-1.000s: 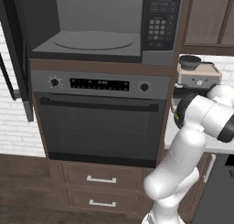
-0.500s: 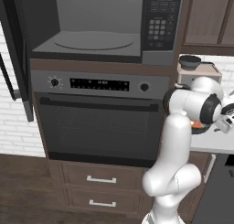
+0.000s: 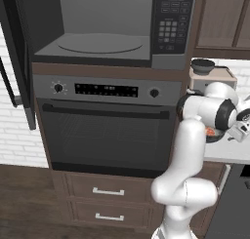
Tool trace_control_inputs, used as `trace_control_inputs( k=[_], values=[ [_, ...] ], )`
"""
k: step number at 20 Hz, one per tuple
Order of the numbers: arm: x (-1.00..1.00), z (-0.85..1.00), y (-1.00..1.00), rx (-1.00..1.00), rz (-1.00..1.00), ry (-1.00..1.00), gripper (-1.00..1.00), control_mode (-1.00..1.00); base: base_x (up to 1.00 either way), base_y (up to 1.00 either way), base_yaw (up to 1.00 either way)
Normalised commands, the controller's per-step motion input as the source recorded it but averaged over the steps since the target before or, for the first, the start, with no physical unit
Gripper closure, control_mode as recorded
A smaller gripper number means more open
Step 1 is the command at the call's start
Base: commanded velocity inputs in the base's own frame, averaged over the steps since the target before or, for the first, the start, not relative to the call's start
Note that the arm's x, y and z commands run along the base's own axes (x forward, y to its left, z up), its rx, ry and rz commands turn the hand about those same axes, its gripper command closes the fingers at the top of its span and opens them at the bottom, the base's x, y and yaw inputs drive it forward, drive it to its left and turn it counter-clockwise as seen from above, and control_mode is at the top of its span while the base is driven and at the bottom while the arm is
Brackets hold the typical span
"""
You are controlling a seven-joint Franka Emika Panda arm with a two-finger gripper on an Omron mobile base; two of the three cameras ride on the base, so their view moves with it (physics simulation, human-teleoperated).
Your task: Open the microwave, place the bowl with waffle inside the microwave, then close the microwave door and turn it on.
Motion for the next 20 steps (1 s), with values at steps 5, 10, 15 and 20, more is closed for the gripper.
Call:
trace_control_inputs(
  k=[5,10,15,20],
  values=[
    [0.13,-0.46,0.44,-0.06,0.0,0.1,-1.0,-1.0,0.0,0.0,0.0],
    [0.0,-0.49,0.7,-0.1,0.0,0.03,1.0,-1.0,0.0,0.0,0.0],
    [0.02,-0.49,0.4,-0.01,0.0,0.03,1.0,-1.0,0.0,0.0,0.0],
    [-0.26,-0.15,-0.02,0.13,0.0,-0.11,1.0,-1.0,0.0,0.0,0.0]
  ],
)
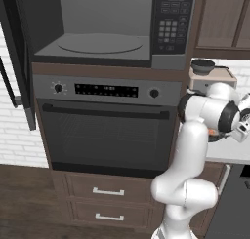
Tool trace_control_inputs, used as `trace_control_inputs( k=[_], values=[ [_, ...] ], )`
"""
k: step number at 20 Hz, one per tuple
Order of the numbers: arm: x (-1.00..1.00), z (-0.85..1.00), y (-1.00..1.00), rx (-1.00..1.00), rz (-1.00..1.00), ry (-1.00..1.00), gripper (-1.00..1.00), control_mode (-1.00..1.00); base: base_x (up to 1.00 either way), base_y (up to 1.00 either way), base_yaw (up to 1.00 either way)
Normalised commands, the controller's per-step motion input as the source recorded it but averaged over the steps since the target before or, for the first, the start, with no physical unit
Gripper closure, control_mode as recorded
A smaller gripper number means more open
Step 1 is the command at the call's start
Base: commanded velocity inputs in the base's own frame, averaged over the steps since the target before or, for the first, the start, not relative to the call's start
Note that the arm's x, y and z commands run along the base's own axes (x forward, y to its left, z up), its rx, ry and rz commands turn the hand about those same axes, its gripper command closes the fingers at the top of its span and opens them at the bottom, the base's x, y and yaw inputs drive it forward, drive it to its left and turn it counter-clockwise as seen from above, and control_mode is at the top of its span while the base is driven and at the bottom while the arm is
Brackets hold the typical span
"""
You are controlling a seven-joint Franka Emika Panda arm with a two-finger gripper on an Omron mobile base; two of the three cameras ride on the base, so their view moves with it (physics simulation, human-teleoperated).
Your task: Open the microwave, place the bowl with waffle inside the microwave, then close the microwave door and turn it on.
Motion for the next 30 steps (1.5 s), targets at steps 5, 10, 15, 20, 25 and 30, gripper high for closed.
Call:
trace_control_inputs(
  k=[5,10,15,20,25,30],
  values=[
    [-0.99,0.0,-0.05,0.21,0.0,-0.43,1.0,-1.0,0.0,0.0,0.0],
    [-1.0,0.07,0.44,0.01,0.0,-0.3,1.0,-1.0,0.0,0.0,0.0],
    [-1.0,0.23,0.63,0.0,0.0,-0.13,1.0,-1.0,0.0,0.0,0.0],
    [-0.97,0.39,0.66,-0.04,-0.02,-0.03,1.0,-1.0,0.0,0.0,0.0],
    [-0.69,0.57,0.73,-0.06,-0.05,0.07,1.0,-1.0,0.0,0.0,0.0],
    [-0.23,0.7,0.87,-0.06,-0.15,0.16,1.0,-1.0,0.0,0.0,0.0]
  ],
)
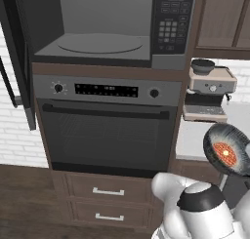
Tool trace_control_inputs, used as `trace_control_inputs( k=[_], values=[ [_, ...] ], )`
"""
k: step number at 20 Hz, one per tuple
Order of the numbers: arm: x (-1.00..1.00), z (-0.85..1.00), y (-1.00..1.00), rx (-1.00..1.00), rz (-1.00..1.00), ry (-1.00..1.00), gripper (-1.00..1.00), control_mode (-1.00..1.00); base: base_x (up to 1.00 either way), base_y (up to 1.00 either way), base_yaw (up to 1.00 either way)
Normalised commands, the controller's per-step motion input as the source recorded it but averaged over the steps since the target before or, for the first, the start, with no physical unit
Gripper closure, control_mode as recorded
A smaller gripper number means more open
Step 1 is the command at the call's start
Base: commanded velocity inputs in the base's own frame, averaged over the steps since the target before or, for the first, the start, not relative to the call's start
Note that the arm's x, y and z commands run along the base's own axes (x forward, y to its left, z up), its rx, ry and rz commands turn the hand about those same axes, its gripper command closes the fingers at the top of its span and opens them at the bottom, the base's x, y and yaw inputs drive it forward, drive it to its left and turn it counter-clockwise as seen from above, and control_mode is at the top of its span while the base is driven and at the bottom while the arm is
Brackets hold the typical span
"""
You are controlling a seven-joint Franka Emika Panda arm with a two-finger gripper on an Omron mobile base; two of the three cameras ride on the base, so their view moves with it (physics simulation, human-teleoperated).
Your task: Open the microwave, place the bowl with waffle inside the microwave, then close the microwave door and turn it on.
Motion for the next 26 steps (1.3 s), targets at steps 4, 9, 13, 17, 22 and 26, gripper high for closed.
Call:
trace_control_inputs(
  k=[4,9,13,17,22,26],
  values=[
    [0.0,0.85,0.74,-0.01,-0.21,0.2,1.0,-1.0,0.0,0.0,0.0],
    [-0.21,0.94,0.53,0.0,-0.13,0.13,1.0,-1.0,0.0,0.0,0.0],
    [-0.48,0.9,0.47,0.0,-0.04,0.07,1.0,-1.0,0.0,0.0,0.0],
    [-0.3,0.9,0.71,0.0,-0.02,0.05,1.0,-1.0,0.0,0.0,0.0],
    [-0.2,0.67,0.86,-0.01,0.03,0.01,1.0,-1.0,0.0,0.0,0.0],
    [-0.05,0.63,0.96,0.0,0.07,0.0,1.0,-1.0,0.0,0.0,0.0]
  ],
)
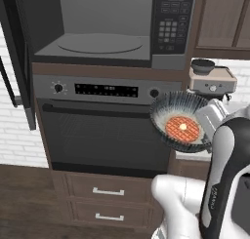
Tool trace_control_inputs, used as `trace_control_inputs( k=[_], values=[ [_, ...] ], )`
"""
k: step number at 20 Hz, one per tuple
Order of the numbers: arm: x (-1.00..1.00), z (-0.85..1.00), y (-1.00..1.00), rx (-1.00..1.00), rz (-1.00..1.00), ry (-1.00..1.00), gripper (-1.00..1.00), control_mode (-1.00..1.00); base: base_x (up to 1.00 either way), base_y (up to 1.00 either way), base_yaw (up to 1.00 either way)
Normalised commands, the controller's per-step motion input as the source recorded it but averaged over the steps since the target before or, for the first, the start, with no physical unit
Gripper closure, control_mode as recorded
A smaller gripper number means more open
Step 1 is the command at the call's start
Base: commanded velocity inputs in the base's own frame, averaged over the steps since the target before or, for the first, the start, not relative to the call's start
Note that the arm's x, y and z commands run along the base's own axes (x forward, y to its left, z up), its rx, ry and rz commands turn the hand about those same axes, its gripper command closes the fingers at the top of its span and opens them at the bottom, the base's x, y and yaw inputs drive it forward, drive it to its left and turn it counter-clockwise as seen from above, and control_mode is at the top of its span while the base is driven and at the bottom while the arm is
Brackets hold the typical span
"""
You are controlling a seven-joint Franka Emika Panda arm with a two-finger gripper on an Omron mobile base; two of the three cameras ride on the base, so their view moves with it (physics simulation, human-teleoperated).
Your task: Open the microwave, place the bowl with waffle inside the microwave, then close the microwave door and turn it on.
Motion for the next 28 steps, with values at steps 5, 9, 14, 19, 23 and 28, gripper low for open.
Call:
trace_control_inputs(
  k=[5,9,14,19,23,28],
  values=[
    [0.12,0.64,0.79,0.0,-0.01,-0.07,1.0,-1.0,0.0,0.0,0.0],
    [0.28,0.59,0.36,0.0,-0.08,-0.14,1.0,-1.0,0.0,0.0,0.0],
    [0.26,0.64,0.06,0.03,-0.09,-0.16,1.0,-1.0,0.0,0.0,0.0],
    [0.08,0.6,0.03,0.08,-0.02,-0.11,1.0,-1.0,0.0,0.0,0.0],
    [0.17,0.21,0.33,0.04,0.15,-0.01,1.0,-1.0,0.0,0.0,0.0],
    [0.61,0.01,0.36,0.0,0.05,0.0,1.0,-1.0,0.0,0.0,0.0]
  ],
)
